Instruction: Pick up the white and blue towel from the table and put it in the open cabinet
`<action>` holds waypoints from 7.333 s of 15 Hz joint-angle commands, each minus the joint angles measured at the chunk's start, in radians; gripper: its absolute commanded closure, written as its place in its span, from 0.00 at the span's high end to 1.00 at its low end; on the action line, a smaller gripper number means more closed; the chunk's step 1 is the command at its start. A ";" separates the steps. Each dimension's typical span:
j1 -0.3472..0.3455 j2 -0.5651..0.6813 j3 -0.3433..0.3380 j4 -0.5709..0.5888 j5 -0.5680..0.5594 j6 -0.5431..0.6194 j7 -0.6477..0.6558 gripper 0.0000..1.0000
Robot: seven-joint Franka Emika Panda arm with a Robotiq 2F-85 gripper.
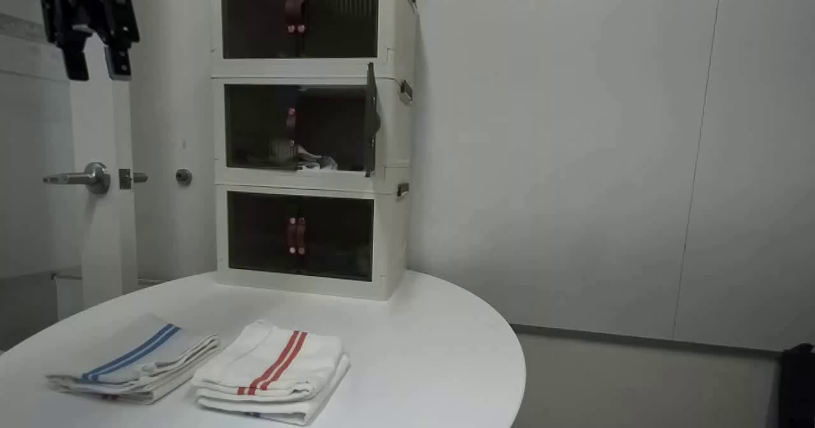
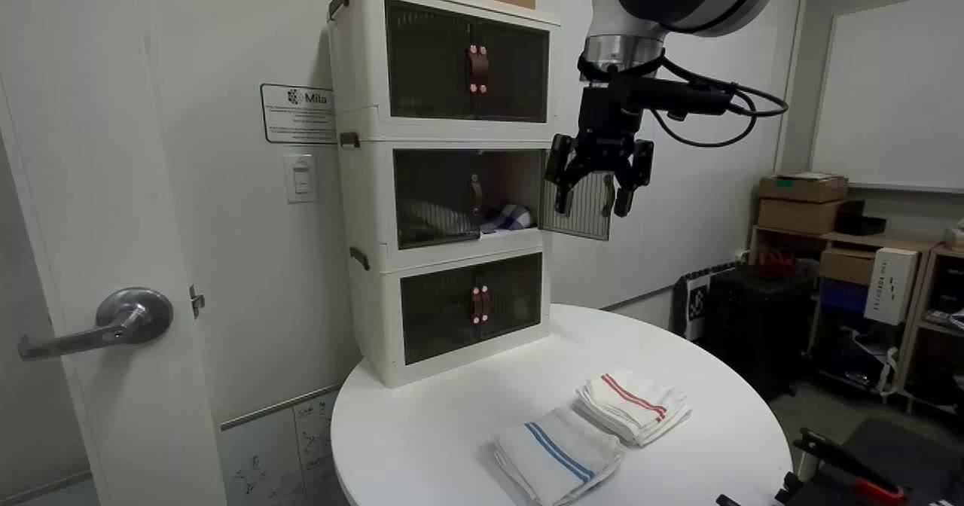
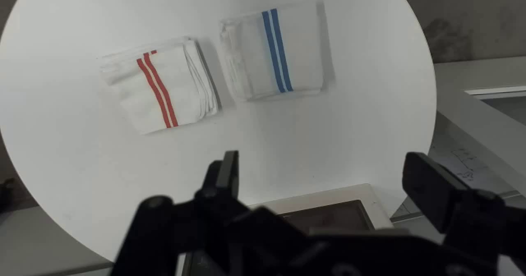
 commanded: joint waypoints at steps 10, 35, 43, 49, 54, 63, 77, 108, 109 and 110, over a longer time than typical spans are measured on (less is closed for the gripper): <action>-0.018 0.017 0.027 0.025 -0.061 0.000 0.057 1.00; 0.267 0.937 -0.046 0.656 -0.552 -0.156 0.869 1.00; 0.337 1.049 -0.117 0.758 -0.554 -0.209 0.862 1.00; 0.366 1.087 -0.137 0.824 -0.544 -0.262 0.860 1.00; 0.373 1.093 -0.122 0.830 -0.503 -0.284 0.833 1.00; 0.383 1.079 -0.125 0.799 -0.498 -0.264 0.835 1.00; 0.388 1.080 -0.132 0.798 -0.518 -0.346 0.847 1.00; 0.411 1.292 -0.205 0.748 -0.613 -0.043 0.750 1.00; 0.410 1.292 -0.206 0.746 -0.611 -0.041 0.743 1.00; 0.410 1.293 -0.207 0.744 -0.609 -0.041 0.736 1.00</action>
